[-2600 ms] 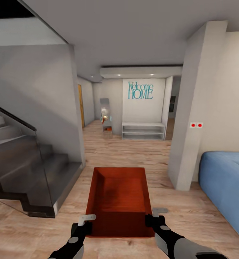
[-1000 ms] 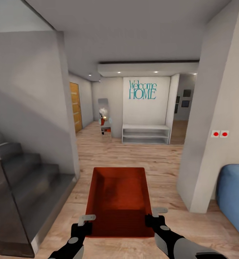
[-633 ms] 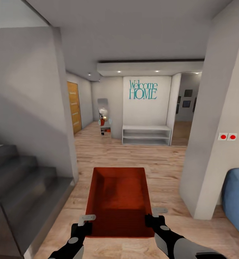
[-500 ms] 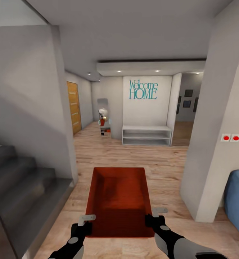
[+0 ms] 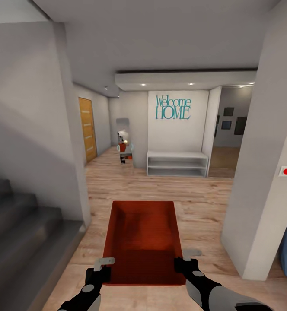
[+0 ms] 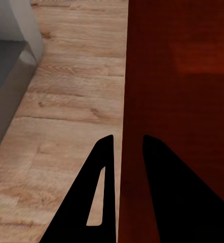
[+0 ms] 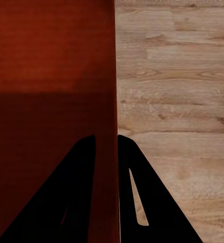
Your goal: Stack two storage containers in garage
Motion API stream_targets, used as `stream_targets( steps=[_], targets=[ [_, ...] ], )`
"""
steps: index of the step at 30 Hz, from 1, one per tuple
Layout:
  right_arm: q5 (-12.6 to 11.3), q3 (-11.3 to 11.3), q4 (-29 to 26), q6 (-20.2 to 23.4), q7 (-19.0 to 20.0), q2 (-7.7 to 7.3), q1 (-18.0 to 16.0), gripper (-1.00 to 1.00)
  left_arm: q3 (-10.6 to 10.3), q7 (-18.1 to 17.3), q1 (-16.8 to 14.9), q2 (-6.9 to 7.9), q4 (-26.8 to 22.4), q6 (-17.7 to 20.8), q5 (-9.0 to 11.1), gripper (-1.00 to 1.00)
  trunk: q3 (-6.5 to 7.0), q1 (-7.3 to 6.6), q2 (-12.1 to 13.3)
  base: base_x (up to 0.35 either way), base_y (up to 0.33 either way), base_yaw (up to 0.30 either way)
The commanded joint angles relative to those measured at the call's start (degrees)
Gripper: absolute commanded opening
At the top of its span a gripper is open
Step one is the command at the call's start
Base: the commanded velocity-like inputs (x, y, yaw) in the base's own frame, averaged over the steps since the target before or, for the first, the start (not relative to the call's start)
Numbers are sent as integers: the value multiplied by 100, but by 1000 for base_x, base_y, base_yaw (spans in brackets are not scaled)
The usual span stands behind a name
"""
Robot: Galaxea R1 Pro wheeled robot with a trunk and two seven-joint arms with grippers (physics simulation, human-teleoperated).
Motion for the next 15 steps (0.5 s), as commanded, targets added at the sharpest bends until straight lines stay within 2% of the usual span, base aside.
stream_targets(
  steps=[1,15],
  targets=[
    [-119,-77,22,-35,-59,-1,-1,-100,57,64,-9,-1,-13,-317,-25,-100,-10,5,-7,322,0,0],
    [-114,-77,22,-37,-59,-1,-1,-100,66,64,-9,-1,-14,-315,-20,-100,-10,5,-7,322,0,0]
  ],
)
